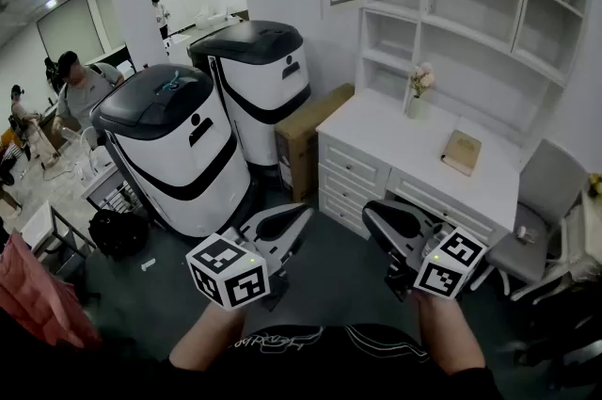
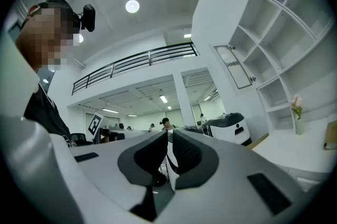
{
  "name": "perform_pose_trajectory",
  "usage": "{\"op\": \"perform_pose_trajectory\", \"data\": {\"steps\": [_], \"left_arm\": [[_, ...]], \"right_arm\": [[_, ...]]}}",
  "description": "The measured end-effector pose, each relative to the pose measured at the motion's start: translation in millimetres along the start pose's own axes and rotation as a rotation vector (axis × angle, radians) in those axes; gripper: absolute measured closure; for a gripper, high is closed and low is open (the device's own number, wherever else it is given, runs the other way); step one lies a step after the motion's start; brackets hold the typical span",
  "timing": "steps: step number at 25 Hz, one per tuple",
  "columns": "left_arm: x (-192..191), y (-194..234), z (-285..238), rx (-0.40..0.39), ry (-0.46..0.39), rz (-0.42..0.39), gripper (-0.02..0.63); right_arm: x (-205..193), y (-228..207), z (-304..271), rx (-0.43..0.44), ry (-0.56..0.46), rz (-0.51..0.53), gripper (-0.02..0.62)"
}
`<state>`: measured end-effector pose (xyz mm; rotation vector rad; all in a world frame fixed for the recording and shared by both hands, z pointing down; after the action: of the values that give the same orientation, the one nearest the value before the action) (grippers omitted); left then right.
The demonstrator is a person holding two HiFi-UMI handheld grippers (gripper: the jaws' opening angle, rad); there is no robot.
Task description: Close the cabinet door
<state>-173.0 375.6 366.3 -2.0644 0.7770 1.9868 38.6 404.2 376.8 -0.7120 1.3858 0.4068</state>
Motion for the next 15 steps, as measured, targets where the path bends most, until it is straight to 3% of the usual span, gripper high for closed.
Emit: {"op": "perform_pose_trajectory", "data": {"steps": [15], "left_arm": [[11.2,-6.6,-38.7,-0.037,-0.024,0.001,0.586]], "right_arm": [[14.4,-29.6,14.0,0.008,-0.006,-0.001,0.535]]}}
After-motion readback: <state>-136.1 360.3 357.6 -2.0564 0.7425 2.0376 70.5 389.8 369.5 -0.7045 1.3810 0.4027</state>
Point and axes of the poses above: the fingertips, and each gripper's own axes: z backward along the fingers, y to its left, x out of its top, the point moved 8 cm from there along z, backward along the fingers, and after that the axes turned 6 degrees about y, right-handed, at the moved point
